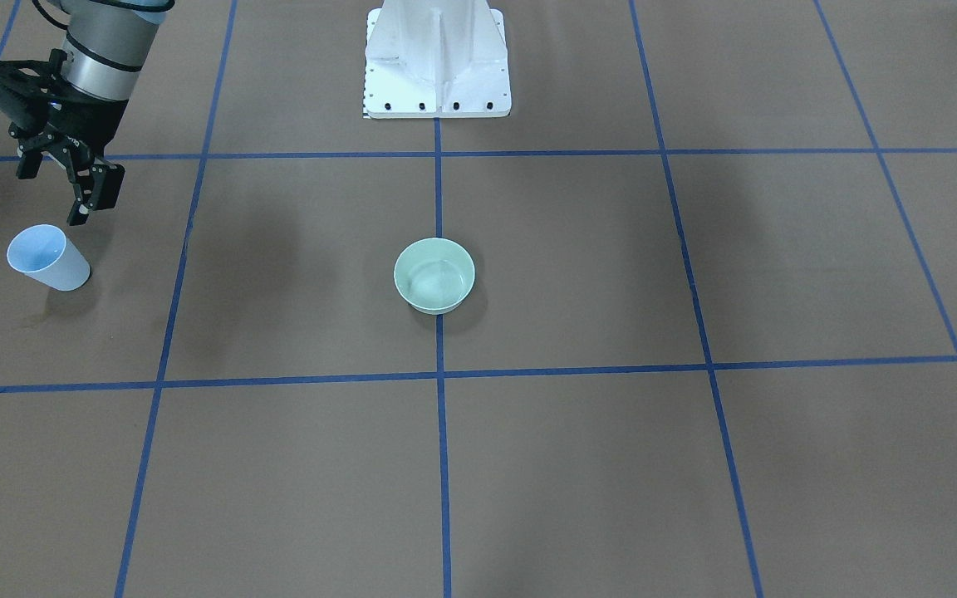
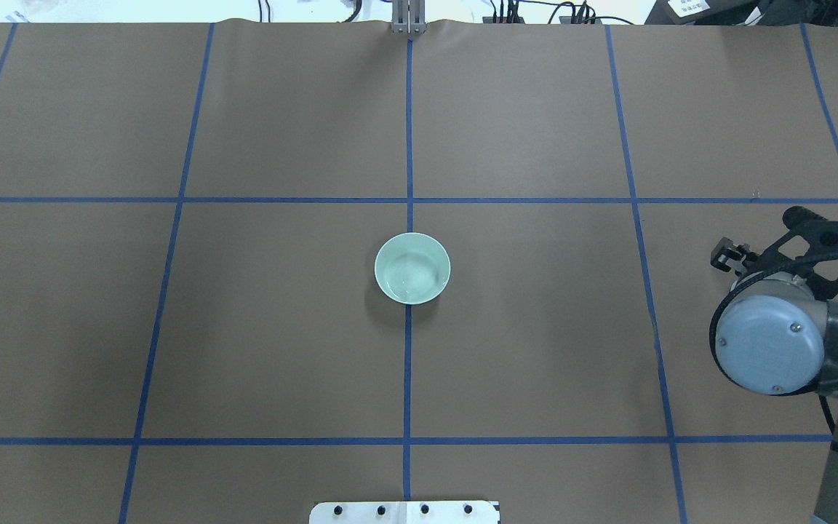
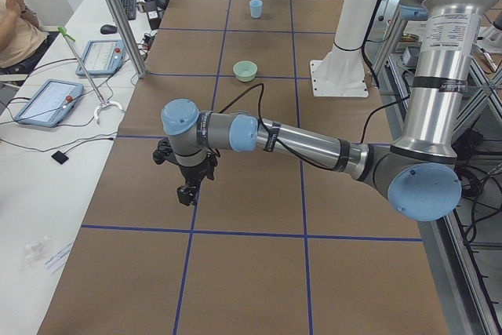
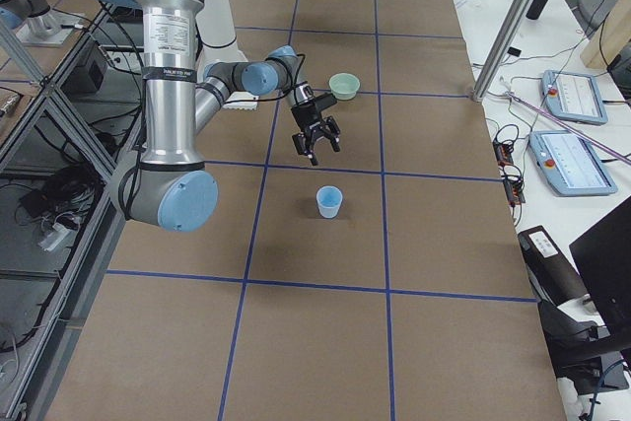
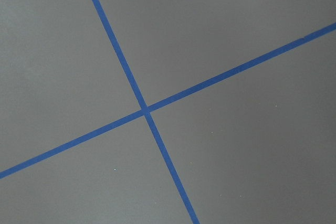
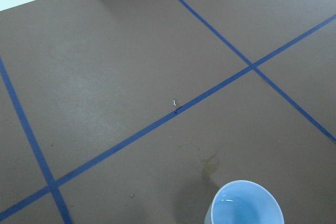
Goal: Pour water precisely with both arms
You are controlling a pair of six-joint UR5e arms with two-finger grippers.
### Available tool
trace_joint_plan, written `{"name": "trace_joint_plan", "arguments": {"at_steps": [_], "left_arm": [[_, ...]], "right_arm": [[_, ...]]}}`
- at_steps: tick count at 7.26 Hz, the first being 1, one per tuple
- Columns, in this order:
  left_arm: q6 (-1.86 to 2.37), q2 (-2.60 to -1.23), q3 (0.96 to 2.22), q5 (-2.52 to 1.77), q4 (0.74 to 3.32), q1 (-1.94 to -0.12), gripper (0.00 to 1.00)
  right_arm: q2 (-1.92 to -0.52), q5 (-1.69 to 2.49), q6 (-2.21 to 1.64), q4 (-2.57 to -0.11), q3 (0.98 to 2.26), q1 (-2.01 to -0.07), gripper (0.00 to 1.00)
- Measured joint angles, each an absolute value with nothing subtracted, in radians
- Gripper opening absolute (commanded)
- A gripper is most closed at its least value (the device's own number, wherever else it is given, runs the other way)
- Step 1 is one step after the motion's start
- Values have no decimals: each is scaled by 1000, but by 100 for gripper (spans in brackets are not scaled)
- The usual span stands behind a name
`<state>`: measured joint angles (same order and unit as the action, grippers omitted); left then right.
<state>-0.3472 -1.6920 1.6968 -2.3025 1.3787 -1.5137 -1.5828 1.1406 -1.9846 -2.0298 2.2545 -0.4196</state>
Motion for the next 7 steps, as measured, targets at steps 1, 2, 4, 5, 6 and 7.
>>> {"name": "trace_joint_plan", "arguments": {"at_steps": [1, 2, 4, 5, 6, 7], "left_arm": [[-347, -1692, 1699, -2303, 1379, -1514, 100], [-347, -1692, 1702, -2304, 1379, -1514, 100], [-345, -1692, 1706, -2326, 1378, -1514, 100], [-342, -1692, 1707, -2349, 1377, -1514, 100], [-342, -1692, 1708, -2360, 1377, -1514, 100], [-344, -1689, 1709, -2364, 1377, -1516, 100]], "right_arm": [[-1579, 1094, -2064, -2055, 2203, -381, 100], [-1575, 1058, -2129, -2063, 2146, -350, 100], [-1543, 1030, -2198, -2069, 2065, -326, 100], [-1535, 1028, -2227, -2072, 2037, -323, 100], [-1529, 1027, -2255, -2077, 2004, -320, 100], [-1526, 1027, -2272, -2079, 1976, -319, 100]]}}
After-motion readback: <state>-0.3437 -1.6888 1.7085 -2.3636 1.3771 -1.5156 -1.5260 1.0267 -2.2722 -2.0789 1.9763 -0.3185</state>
